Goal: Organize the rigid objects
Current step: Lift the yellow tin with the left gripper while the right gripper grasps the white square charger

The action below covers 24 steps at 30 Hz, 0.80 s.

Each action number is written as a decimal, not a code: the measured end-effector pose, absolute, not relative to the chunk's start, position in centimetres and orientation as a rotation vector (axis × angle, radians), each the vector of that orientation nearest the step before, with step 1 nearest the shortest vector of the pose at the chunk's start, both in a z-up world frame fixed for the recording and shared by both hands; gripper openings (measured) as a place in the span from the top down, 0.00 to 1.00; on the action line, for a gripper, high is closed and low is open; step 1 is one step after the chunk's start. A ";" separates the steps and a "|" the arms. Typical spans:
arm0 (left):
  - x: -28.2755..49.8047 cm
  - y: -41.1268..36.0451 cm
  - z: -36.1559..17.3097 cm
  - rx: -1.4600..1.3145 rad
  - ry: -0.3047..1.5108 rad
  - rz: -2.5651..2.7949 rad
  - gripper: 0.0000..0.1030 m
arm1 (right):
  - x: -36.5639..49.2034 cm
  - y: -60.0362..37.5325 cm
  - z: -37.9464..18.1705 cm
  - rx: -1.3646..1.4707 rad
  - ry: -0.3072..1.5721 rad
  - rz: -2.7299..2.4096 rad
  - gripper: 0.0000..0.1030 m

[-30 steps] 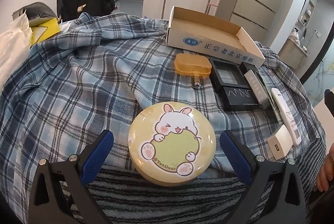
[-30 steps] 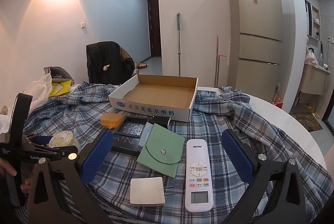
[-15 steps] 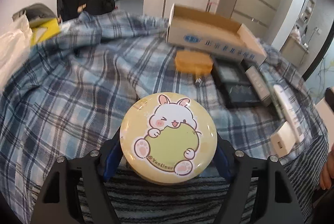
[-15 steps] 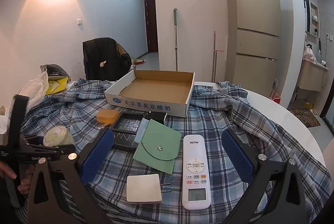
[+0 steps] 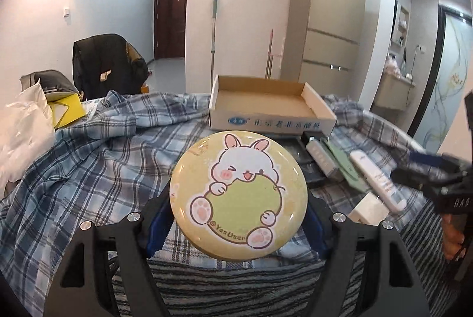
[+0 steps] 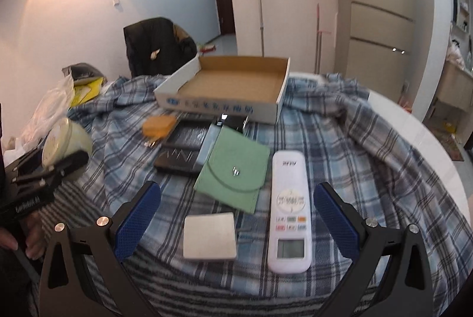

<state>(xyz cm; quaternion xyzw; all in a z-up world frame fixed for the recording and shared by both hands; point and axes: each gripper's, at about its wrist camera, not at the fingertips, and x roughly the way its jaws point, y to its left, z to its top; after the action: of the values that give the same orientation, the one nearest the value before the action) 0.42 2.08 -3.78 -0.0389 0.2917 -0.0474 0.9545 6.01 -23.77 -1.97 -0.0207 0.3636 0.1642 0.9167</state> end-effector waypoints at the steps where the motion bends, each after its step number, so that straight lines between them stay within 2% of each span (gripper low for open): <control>1: 0.2 2.2 -3.6 -0.087 0.575 -0.094 0.25 | 5.9 -23.8 -2.2 -0.043 0.768 0.346 0.00; 4: -0.2 2.1 -3.3 -0.081 0.549 -0.080 0.25 | 5.4 -23.9 -2.8 -0.070 0.821 0.352 0.00; 8: -0.5 1.7 -3.2 -0.065 0.537 -0.079 0.25 | 4.6 -22.8 -3.4 -0.262 0.852 0.406 0.04; 12: -0.7 1.7 -3.1 -0.062 0.529 -0.077 0.25 | 4.7 -21.6 -4.8 -0.448 0.884 0.382 0.15; 13: -0.7 1.7 -3.1 -0.062 0.528 -0.077 0.25 | 4.8 -21.4 -5.1 -0.463 0.896 0.374 0.15; 18: -0.7 1.7 -3.2 -0.063 0.529 -0.078 0.25 | 5.9 -21.1 -5.7 -0.444 0.956 0.408 0.16; 23: -0.7 1.6 -3.2 -0.060 0.535 -0.079 0.25 | 7.3 -20.3 -5.7 -0.374 0.978 0.451 0.27; 24: -0.7 1.6 -3.2 -0.061 0.536 -0.080 0.25 | 7.5 -20.1 -5.7 -0.361 0.975 0.465 0.32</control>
<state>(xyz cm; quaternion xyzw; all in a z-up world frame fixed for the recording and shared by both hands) -0.69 1.62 -3.22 -0.0300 0.2645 -0.0394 0.9631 7.51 -20.10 -5.67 -0.1709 0.4618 0.2200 0.8421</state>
